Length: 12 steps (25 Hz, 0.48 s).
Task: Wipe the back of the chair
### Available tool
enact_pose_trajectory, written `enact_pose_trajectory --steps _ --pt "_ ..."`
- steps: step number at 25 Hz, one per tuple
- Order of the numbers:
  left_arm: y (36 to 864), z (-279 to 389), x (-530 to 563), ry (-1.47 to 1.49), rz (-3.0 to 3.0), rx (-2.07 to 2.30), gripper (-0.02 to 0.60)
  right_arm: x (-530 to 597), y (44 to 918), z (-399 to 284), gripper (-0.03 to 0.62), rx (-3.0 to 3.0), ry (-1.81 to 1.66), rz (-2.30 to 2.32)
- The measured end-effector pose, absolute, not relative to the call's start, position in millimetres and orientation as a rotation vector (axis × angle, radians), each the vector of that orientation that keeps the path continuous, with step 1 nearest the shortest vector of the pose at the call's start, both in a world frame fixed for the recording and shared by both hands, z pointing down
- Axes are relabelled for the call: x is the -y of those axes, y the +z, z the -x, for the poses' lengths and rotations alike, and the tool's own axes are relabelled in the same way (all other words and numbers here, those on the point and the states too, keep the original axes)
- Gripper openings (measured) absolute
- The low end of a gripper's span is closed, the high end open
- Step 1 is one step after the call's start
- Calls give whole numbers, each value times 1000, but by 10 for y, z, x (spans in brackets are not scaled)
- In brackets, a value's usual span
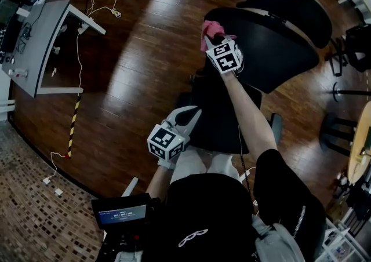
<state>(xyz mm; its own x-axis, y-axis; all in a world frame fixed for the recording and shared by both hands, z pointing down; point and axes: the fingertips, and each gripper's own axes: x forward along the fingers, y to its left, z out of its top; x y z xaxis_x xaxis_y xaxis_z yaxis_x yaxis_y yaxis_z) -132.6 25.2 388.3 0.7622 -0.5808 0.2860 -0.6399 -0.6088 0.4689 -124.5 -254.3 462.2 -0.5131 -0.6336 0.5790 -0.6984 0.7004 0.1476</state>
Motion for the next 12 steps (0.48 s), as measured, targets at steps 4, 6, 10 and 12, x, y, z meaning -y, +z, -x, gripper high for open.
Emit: enact_pose_trajectory --steps 4,6,10,12 --pt "3892 1316 -271 161 -2405 905 -9 2425 4681 1558 40 2348 121 -898" --pt "3896 1309 -282 173 -2407 902 -9 2401 4741 1620 40 2350 119 -876" --pt "3912 1252 -326 198 -2403 894 -9 2429 4856 1438 40 2317 146 -931" --pt "3944 1205 -337 216 -2401 887 -9 2455 4919 1271 40 2298 170 -966"
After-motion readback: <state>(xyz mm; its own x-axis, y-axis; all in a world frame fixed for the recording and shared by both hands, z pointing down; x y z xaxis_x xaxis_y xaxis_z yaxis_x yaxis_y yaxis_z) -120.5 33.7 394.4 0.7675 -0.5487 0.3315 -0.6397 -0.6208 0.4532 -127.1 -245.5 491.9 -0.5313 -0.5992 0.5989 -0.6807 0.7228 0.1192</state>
